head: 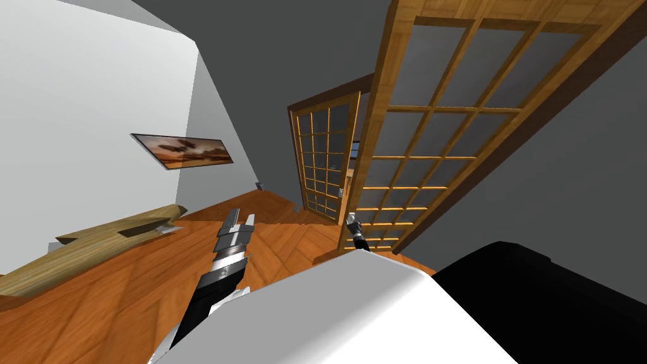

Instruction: Pull the door open

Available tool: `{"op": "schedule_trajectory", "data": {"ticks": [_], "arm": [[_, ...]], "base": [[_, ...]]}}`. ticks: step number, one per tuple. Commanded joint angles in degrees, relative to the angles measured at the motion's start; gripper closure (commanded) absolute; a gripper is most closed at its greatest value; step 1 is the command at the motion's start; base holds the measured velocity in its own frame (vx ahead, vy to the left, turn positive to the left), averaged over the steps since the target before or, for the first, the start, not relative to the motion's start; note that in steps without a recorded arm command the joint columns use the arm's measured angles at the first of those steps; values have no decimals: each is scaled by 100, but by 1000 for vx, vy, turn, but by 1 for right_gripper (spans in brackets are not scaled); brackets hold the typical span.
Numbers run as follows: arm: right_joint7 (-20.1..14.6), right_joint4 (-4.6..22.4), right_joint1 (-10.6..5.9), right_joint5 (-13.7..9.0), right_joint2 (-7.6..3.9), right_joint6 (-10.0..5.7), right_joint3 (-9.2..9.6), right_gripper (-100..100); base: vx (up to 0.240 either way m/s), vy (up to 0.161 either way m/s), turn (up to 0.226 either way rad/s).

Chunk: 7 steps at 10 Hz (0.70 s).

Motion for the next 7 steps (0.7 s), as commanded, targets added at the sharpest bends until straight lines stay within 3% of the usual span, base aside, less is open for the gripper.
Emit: {"op": "schedule_trajectory", "data": {"ticks": [1,7], "arm": [[-286,-44,2,-119,38,15,34,-100],[-1198,-180,14,-507,155,54,150,-100]], "base": [[-69,-7,38],[-66,-13,41]]}}
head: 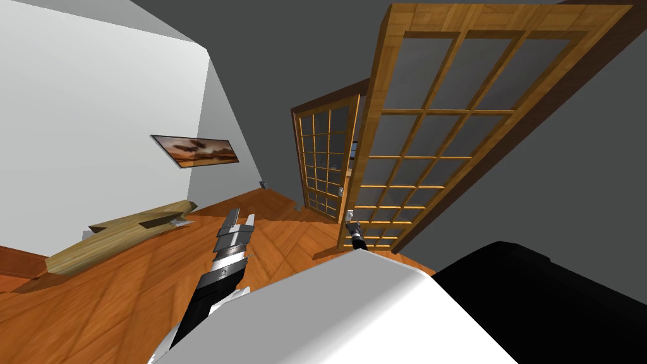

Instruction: Pull the door open

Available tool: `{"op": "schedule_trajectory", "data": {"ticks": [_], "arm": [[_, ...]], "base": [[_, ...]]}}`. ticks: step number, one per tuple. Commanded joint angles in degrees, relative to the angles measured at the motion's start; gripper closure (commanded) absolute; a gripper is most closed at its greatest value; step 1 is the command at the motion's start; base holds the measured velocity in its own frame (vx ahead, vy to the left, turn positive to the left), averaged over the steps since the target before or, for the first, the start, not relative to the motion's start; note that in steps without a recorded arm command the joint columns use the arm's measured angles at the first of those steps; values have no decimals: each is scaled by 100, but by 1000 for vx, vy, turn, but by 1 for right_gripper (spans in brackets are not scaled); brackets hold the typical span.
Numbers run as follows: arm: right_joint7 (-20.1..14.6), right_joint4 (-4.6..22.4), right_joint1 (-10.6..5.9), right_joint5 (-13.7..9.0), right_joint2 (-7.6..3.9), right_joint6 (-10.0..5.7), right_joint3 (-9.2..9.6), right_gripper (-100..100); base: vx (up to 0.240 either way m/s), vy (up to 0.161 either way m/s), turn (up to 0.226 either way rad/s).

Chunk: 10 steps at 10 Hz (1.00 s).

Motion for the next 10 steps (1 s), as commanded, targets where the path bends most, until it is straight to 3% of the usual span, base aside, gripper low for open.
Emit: {"op": "schedule_trajectory", "data": {"ticks": [1,7,9,10], "arm": [[-286,-36,-4,-135,39,12,41,-100],[-1176,-152,6,-467,138,46,140,-100],[-1359,-179,8,-542,161,53,162,-100],[-1292,-166,5,-518,154,50,155,-100]], "base": [[-79,-15,59],[-72,-17,34],[-55,-11,24],[-21,-5,4]]}}
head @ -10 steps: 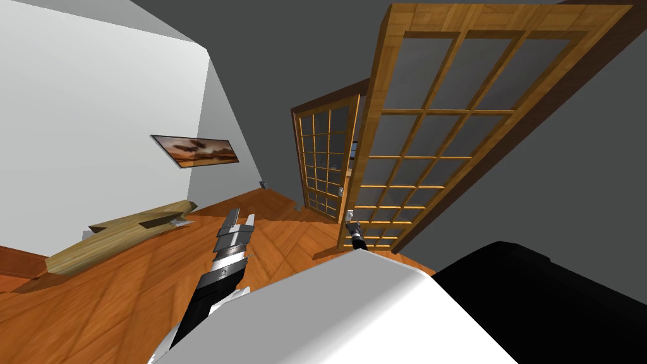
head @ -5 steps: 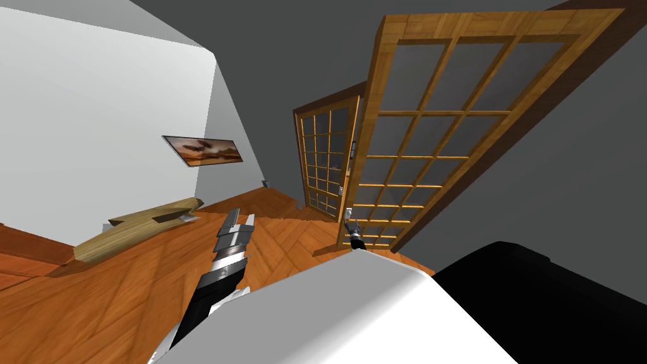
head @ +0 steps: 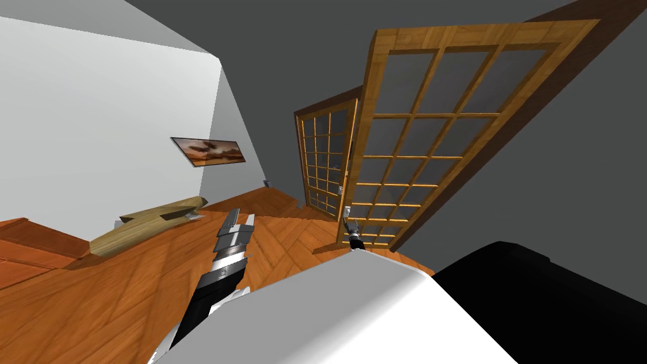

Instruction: Pull the door open

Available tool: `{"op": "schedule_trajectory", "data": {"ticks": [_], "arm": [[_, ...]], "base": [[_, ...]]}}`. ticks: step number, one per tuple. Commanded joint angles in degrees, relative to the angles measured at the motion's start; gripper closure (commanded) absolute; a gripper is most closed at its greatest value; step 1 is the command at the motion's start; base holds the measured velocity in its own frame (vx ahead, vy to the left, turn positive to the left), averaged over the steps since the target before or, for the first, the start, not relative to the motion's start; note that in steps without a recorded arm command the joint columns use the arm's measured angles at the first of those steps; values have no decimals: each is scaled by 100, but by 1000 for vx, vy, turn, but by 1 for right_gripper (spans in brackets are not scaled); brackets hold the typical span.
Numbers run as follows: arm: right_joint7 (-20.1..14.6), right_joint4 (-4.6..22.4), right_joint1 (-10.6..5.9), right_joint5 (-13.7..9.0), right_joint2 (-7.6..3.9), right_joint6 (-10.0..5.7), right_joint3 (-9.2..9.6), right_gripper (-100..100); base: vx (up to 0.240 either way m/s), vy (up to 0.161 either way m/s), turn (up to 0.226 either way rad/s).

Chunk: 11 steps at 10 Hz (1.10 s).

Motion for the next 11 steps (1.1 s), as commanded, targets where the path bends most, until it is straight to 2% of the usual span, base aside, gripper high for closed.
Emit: {"op": "schedule_trajectory", "data": {"ticks": [1,2,3,4,5,6,7,8,10,11], "arm": [[-53,73,16,-41,-57,-28,-149,-100],[-78,108,24,-60,-84,-41,-219,-100],[-138,191,42,-106,-148,-73,-388,-100],[-138,191,42,-106,-148,-73,-388,-100],[-205,284,63,-158,-220,-109,-577,-100],[-240,332,73,-185,-258,-127,-676,-100],[-240,332,73,-185,-258,-127,-676,-100],[-309,428,94,-238,-332,-164,-871,-100],[-400,554,122,-308,-430,-212,-1127,-100],[-400,554,122,-308,-430,-212,-1127,-100]], "base": [[9,-8,222],[29,-19,295],[46,-21,397],[37,-27,125],[31,-25,222],[33,-26,271],[21,-20,82],[26,-16,277],[31,-30,304],[28,-28,130]]}}
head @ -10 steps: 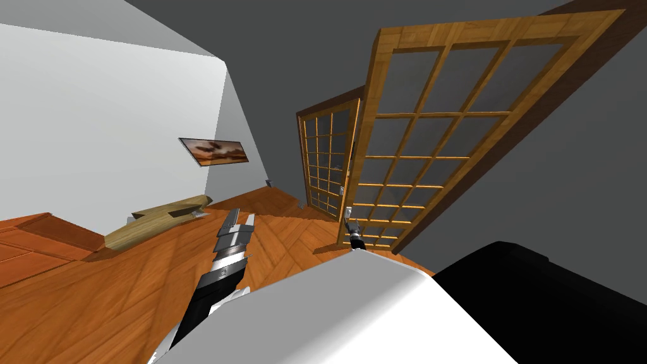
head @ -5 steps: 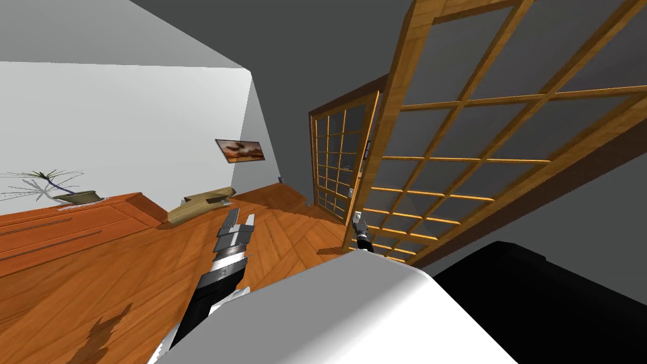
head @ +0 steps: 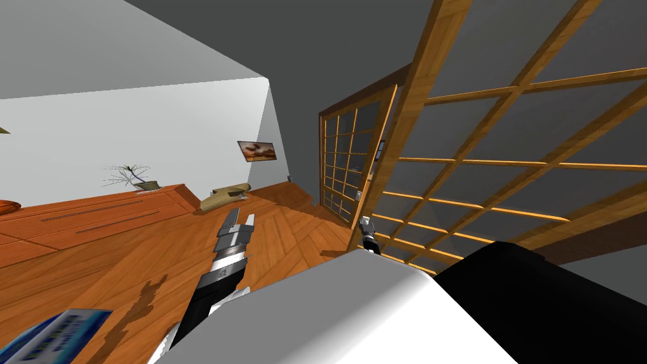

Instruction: Pull the door open

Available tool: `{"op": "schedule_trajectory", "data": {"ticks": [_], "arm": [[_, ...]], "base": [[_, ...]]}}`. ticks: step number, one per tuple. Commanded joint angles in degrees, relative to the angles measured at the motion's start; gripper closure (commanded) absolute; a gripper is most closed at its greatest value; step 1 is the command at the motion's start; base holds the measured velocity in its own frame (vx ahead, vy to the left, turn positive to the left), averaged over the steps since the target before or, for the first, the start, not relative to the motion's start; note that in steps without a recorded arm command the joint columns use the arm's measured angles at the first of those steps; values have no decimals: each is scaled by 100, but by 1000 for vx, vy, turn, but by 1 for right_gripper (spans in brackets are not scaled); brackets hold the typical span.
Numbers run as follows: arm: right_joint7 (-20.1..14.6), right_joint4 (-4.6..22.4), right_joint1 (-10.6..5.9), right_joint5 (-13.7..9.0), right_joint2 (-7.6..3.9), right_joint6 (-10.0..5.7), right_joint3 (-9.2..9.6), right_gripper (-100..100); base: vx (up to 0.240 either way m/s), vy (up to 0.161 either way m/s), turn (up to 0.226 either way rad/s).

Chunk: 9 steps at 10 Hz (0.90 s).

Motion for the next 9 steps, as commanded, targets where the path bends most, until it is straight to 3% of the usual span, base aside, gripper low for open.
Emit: {"op": "schedule_trajectory", "data": {"ticks": [1,2,3,4,5,9], "arm": [[-102,185,-20,-7,-34,-121,-70,-100],[-102,185,-20,-7,-34,-121,-70,-100],[-146,246,-6,-41,-81,-144,-194,-100],[-151,340,-82,-19,-78,-162,-124,-100],[-151,340,-82,-19,-78,-162,-124,100],[-151,340,-82,-19,-78,-162,-124,100]], "base": [[20,-18,131],[9,-11,61],[12,-9,201],[4,-8,41],[-2,3,-33],[-1,1,-4]]}}
